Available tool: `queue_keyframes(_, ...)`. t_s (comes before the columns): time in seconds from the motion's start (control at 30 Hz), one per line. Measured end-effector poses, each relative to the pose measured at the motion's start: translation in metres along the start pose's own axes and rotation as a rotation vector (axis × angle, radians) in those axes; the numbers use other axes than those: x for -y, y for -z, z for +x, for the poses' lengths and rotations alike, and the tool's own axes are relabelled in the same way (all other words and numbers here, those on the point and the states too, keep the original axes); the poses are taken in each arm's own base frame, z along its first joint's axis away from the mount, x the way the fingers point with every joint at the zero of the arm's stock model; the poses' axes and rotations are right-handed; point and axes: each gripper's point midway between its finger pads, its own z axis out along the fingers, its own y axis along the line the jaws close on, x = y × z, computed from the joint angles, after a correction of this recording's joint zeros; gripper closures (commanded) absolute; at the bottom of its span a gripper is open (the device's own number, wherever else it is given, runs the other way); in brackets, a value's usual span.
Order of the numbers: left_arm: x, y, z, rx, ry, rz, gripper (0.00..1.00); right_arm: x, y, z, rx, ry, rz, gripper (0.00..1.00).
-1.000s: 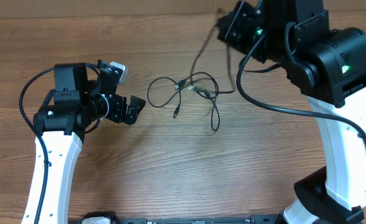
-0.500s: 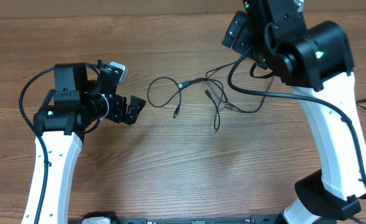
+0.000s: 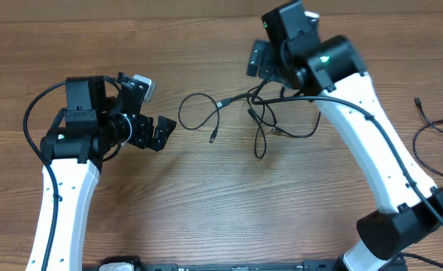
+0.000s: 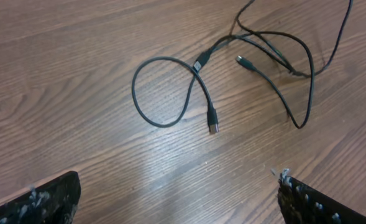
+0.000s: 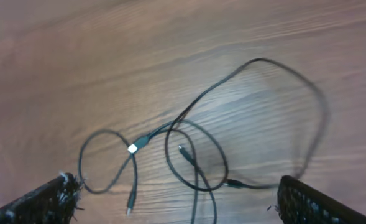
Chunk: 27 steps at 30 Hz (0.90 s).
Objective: Untangle cables
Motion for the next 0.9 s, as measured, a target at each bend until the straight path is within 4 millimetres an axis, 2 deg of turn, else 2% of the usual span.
queue_keyframes(0.23,0.0,0.0,0.0,0.0,0.0,0.0,0.0,-0.025,-0.05,0.024,-0.022,0.15,-0.149,0.0)
queue_keyframes(0.53,0.0,0.0,0.0,0.0,0.0,0.0,0.0,-0.043,-0.102,0.073,-0.045,0.249,-0.327,0.0)
queue_keyframes(0.63,0.0,0.0,0.0,0.0,0.0,0.0,0.0,-0.039,-0.115,0.095,-0.075,0.274,-0.35,0.0)
queue_keyframes(0.8,0.0,0.0,0.0,0.0,0.001,0.0,0.0,-0.032,-0.126,0.115,-0.1,0.282,-0.357,0.0)
queue_keyframes(0.9,0.0,0.0,0.0,0.0,0.0,0.0,0.0,-0.031,-0.13,0.119,-0.098,0.287,-0.365,0.09)
